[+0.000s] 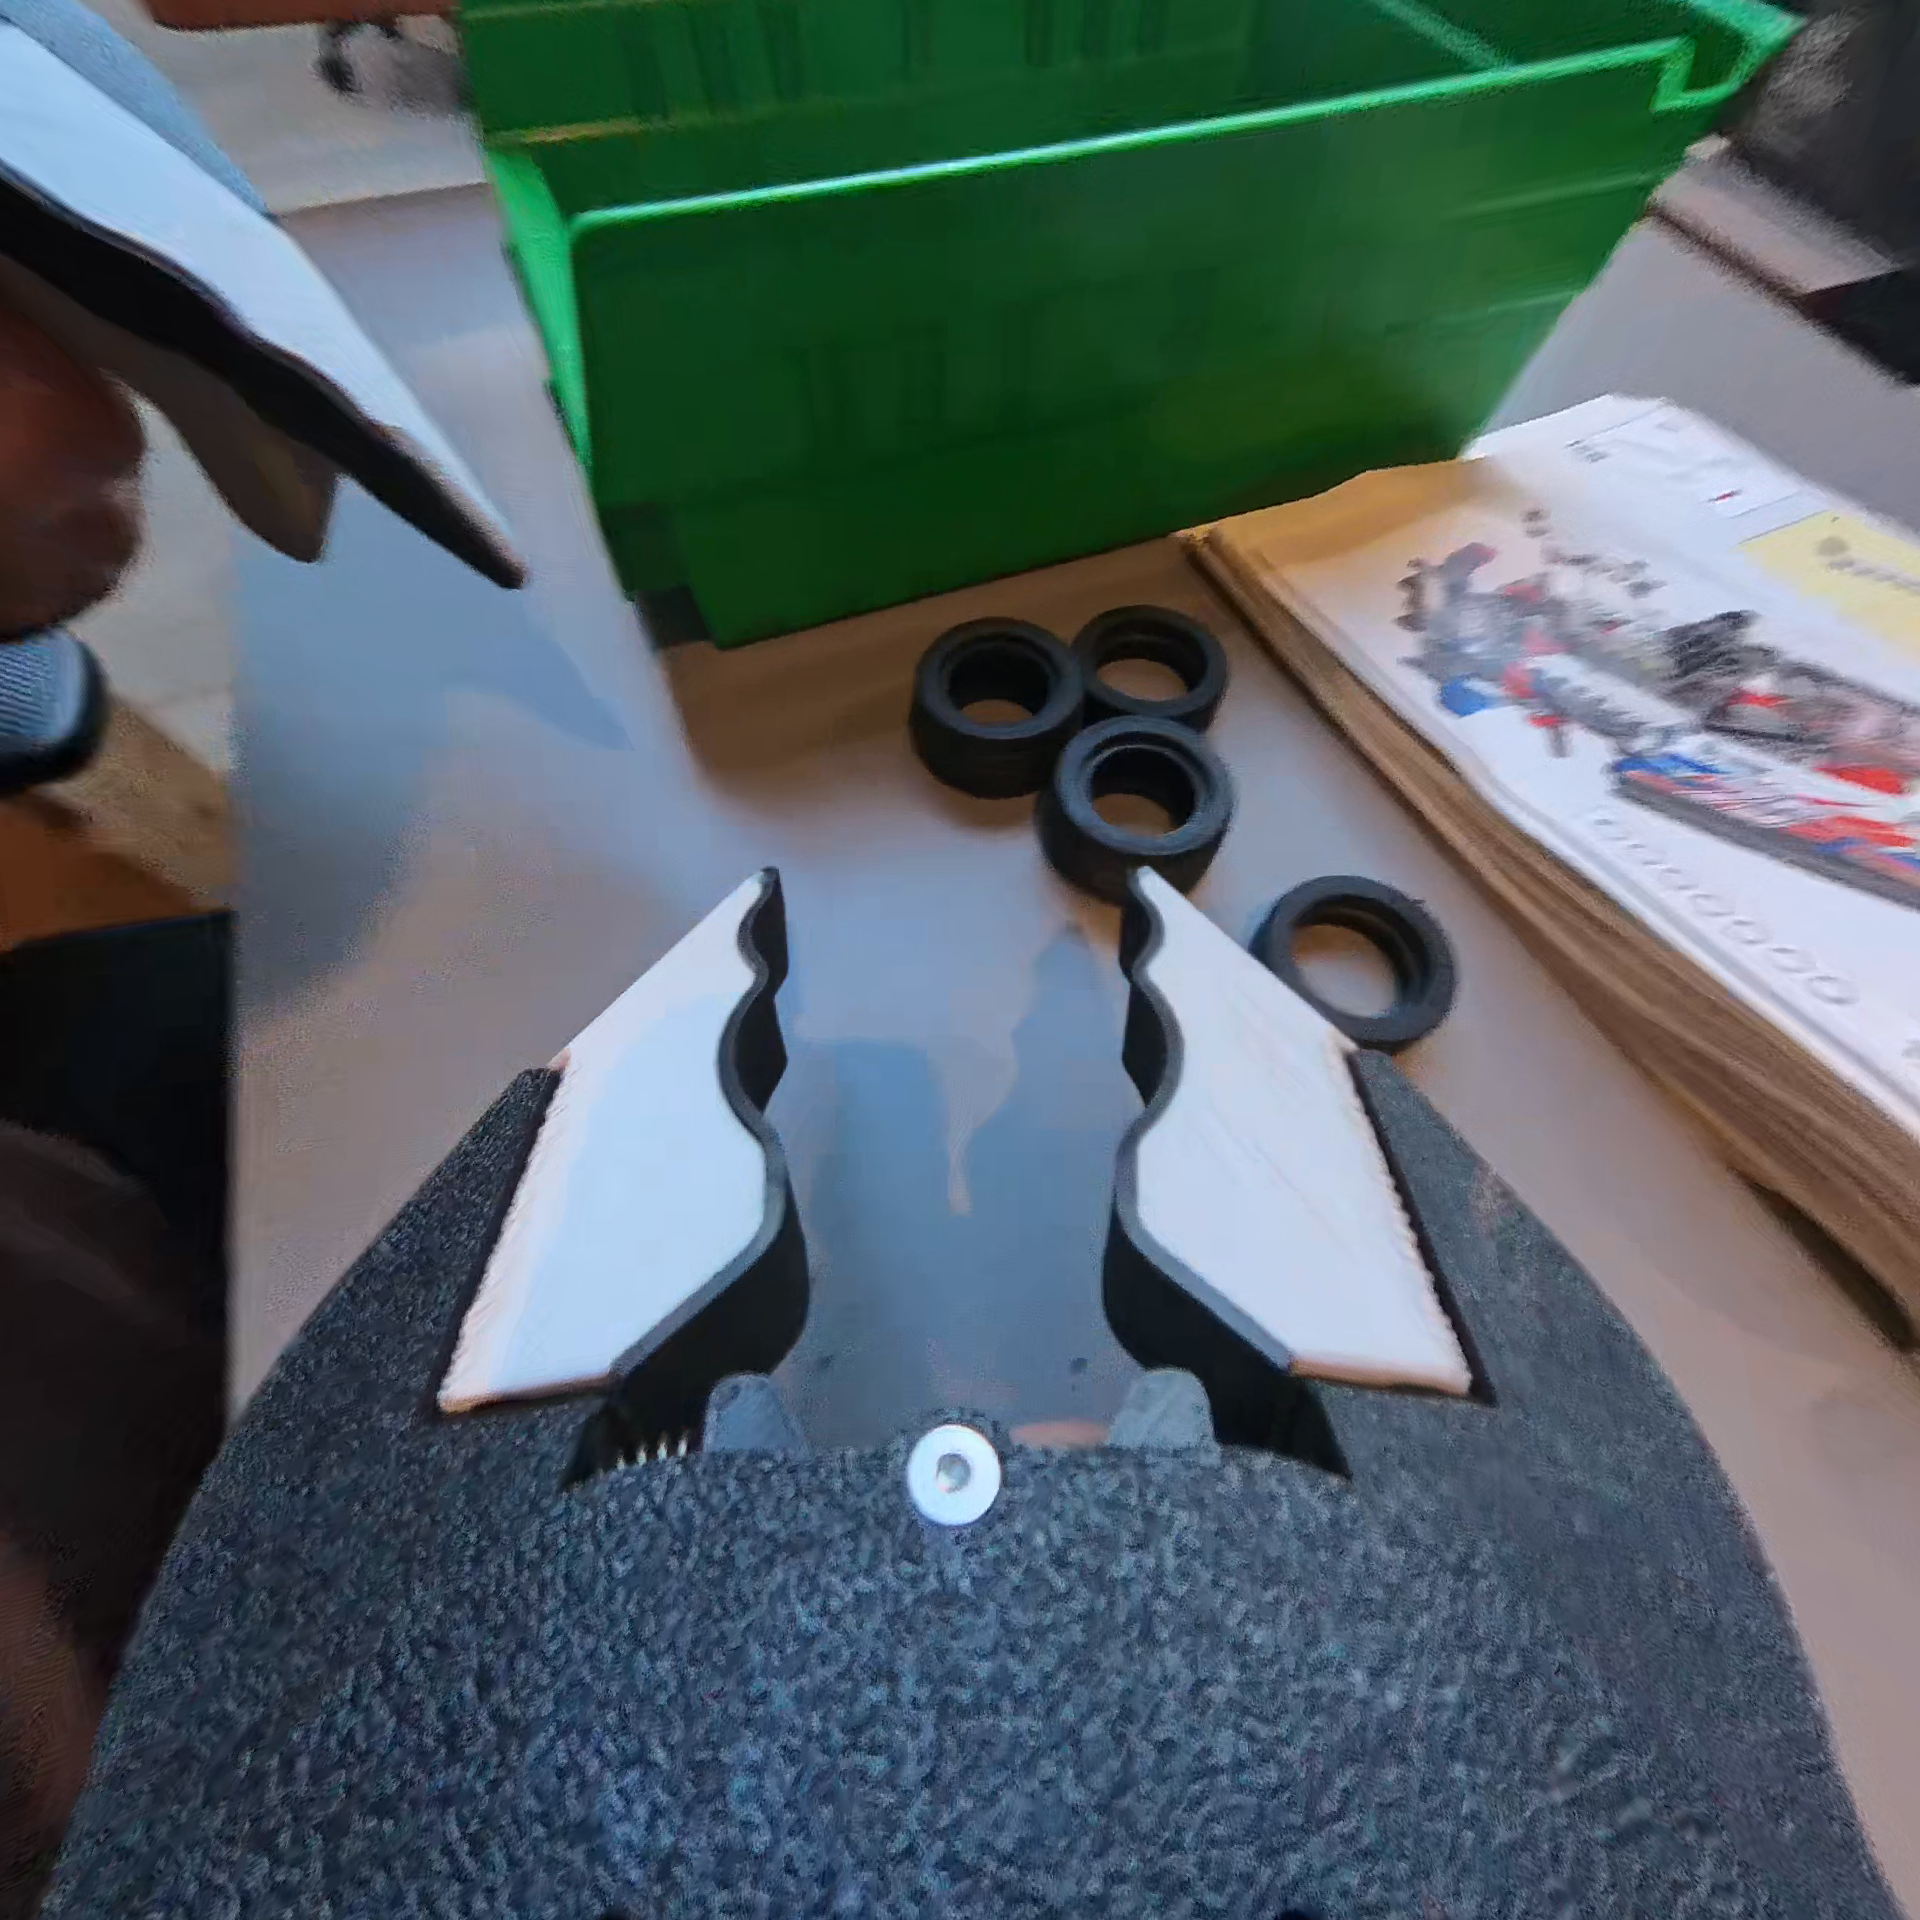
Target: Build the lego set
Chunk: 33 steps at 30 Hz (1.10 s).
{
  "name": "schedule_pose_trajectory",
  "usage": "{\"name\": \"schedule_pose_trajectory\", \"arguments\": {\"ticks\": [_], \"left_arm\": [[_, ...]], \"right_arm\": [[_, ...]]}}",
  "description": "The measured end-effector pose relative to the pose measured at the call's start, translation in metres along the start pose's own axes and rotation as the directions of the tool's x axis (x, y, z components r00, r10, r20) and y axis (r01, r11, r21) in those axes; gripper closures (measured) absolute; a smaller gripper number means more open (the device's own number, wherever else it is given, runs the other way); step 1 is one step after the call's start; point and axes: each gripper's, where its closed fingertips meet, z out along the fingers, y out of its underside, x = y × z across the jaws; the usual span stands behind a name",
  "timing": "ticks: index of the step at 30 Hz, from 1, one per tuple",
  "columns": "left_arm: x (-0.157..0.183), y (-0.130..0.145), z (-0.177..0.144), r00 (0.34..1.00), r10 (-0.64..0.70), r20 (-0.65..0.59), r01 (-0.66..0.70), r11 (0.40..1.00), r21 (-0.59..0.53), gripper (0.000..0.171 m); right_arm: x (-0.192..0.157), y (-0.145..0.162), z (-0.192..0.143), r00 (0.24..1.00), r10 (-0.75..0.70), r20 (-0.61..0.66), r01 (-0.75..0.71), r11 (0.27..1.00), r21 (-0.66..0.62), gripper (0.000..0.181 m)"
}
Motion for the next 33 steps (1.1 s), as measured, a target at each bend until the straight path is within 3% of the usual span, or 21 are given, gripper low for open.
{"name": "schedule_pose_trajectory", "arguments": {"ticks": [2, 5, 8, 10, 15, 17, 19, 21, 23, 26, 29, 31, 33], "left_arm": [[-0.008, -0.002, -0.008, 0.999, 0.025, 0.021, -0.024, 0.999, -0.047, 0.095], [-0.06, -0.005, -0.031, 0.968, 0.04, 0.248, -0.005, 0.99, -0.14, 0.113], [-0.083, -0.02, -0.048, 0.956, -0.067, 0.286, 0.084, 0.995, -0.047, 0.118], [-0.086, -0.031, -0.052, 0.953, -0.089, 0.29, 0.083, 0.996, 0.032, 0.118], [-0.088, -0.029, -0.045, 0.906, -0.087, 0.414, 0.058, 0.995, 0.083, 0.117], [-0.066, -0.032, -0.031, 0.932, -0.066, 0.356, 0.026, 0.993, 0.118, 0.117], [-0.049, -0.038, -0.021, 0.946, -0.012, 0.325, -0.033, 0.991, 0.133, 0.1], [-0.062, -0.042, -0.023, 0.911, 0.029, 0.411, -0.076, 0.992, 0.097, 0.112], [-0.08, -0.059, -0.037, 0.882, 0.018, 0.47, -0.084, 0.989, 0.12, 0.108], [-0.114, -0.083, -0.068, 0.843, 0.015, 0.538, -0.138, 0.972, 0.189, 0.115], [-0.18, -0.061, -0.112, 0.694, 0.009, 0.72, -0.102, 0.991, 0.085, 0.115], [-0.204, -0.05, -0.137, 0.664, -0.06, 0.746, -0.031, 0.994, 0.108, 0.115], [-0.213, -0.047, -0.149, 0.682, -0.162, 0.713, 0.051, 0.983, 0.174, 0.117]], "right_arm": [[0.01, 0.002, 0.002, 0.997, 0.007, -0.072, -0.008, 1.0, -0.012, 0.117], [0.019, 0.006, 0.004, 0.993, 0.045, -0.111, -0.048, 0.998, -0.033, 0.113], [0.024, 0.001, -0.002, 0.986, 0.036, -0.165, -0.034, 0.999, 0.012, 0.121], [0.028, -0.002, -0.007, 0.977, 0.035, -0.21, -0.027, 0.999, 0.038, 0.127], [0.033, -0.015, -0.023, 0.959, 0.028, -0.282, 0.015, 0.989, 0.15, 0.138], [0.031, -0.018, -0.026, 0.957, 0.019, -0.288, 0.033, 0.984, 0.175, 0.146], [0.028, -0.017, -0.023, 0.963, 0.005, -0.269, 0.039, 0.987, 0.157, 0.144], [0.031, -0.017, -0.02, 0.961, -0.001, -0.277, 0.045, 0.988, 0.15, 0.139], [0.037, -0.021, -0.022, 0.952, 0.014, -0.307, 0.041, 0.984, 0.174, 0.134], [0.038, -0.025, -0.021, 0.958, 0.018, -0.287, 0.04, 0.98, 0.195, 0.134], [0.041, -0.028, -0.015, 0.962, 0.013, -0.271, 0.043, 0.979, 0.199, 0.135], [0.045, -0.032, -0.013, 0.964, 0.028, -0.264, 0.031, 0.976, 0.215, 0.136], [0.05, -0.036, -0.011, 0.965, 0.052, -0.258, 0.011, 0.971, 0.238, 0.137]]}}
